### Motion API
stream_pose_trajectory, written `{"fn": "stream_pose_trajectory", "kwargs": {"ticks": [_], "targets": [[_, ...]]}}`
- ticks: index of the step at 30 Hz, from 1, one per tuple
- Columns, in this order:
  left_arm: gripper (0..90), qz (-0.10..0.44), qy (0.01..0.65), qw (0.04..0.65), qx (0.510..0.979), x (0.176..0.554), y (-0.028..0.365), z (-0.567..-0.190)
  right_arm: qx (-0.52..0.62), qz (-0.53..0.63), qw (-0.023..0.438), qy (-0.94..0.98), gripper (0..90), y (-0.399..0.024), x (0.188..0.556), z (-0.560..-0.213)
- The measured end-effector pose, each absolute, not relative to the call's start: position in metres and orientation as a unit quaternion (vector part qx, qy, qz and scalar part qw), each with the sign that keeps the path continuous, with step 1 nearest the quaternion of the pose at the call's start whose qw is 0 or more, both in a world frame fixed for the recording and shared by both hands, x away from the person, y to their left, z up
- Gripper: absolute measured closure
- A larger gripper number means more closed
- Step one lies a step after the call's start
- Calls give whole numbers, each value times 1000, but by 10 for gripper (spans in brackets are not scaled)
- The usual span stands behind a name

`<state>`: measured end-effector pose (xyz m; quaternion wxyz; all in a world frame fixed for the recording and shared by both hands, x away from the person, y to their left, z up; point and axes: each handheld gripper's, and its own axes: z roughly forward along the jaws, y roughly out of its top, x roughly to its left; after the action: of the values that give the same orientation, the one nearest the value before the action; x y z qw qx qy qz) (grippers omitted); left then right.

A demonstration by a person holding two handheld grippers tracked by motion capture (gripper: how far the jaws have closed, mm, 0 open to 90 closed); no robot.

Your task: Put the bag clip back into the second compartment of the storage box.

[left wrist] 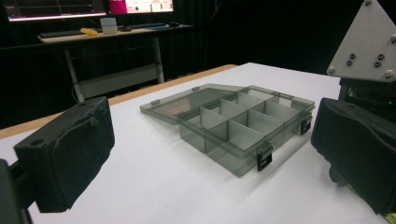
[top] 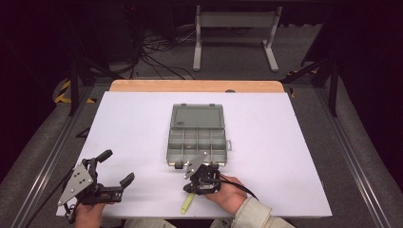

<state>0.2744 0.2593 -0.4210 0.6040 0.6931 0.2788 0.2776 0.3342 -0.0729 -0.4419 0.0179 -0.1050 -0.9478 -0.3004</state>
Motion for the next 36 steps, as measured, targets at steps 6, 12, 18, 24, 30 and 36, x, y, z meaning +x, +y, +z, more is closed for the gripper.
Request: {"fn": "stream_pose_trajectory", "kwargs": {"ticks": [6,12,18,24,30,36], "targets": [[1,277,279,605,692,275,259,-421,-105,-296,22,-949,900,-80,331,-442],[1,278,278,604,694,275,259,-421,-109,-292,23,-950,900,-87,326,-441],[0,278,276,604,694,275,259,-421,-107,-290,27,-951,900,-91,322,-442],[0,278,278,604,693,275,259,-421,-103,-286,31,-952,900,-93,318,-442],[0,277,278,605,693,274,259,-421,-104,-285,35,-952,900,-95,315,-442],[1,278,278,605,693,274,259,-421,-100,-284,41,-953,900,-97,311,-442]]}}
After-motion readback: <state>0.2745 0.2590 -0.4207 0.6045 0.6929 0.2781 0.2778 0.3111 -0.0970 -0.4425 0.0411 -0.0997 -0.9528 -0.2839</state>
